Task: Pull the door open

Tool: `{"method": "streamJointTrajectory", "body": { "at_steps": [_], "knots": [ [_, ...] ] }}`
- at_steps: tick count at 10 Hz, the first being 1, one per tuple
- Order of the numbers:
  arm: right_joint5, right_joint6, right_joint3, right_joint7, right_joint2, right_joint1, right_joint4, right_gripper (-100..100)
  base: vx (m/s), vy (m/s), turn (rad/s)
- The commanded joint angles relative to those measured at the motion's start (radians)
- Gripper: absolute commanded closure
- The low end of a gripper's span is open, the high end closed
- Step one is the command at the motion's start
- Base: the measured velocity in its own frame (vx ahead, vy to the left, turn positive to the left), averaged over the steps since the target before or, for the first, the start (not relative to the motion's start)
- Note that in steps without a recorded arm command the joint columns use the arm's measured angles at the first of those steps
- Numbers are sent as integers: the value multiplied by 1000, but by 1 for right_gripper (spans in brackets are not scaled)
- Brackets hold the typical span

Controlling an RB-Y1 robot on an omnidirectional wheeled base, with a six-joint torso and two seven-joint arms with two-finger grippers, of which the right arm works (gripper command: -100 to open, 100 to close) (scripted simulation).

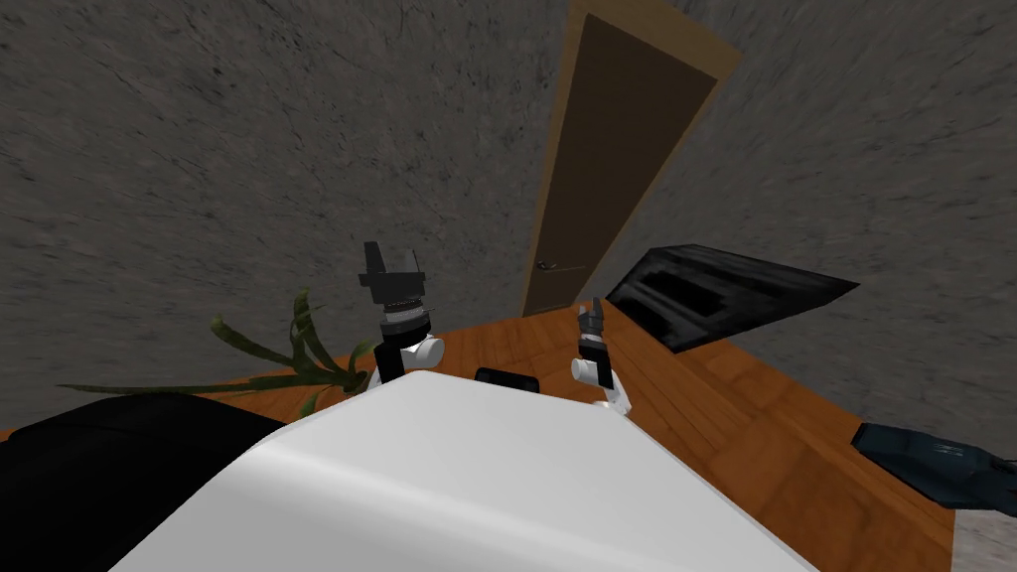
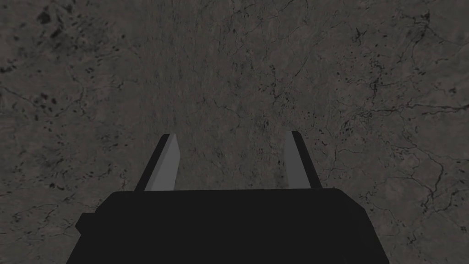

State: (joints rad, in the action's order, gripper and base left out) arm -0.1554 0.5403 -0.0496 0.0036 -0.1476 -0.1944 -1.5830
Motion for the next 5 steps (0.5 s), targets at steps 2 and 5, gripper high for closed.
{"method": "streamJointTrajectory", "body": {
  "at_steps": [2,5],
  "knots": [
    [-3,10,-1,-1,-12,28,68,-100,76,-65,161],
    [-8,20,-2,-4,-26,57,142,-100,67,-84,187]
  ]
}}
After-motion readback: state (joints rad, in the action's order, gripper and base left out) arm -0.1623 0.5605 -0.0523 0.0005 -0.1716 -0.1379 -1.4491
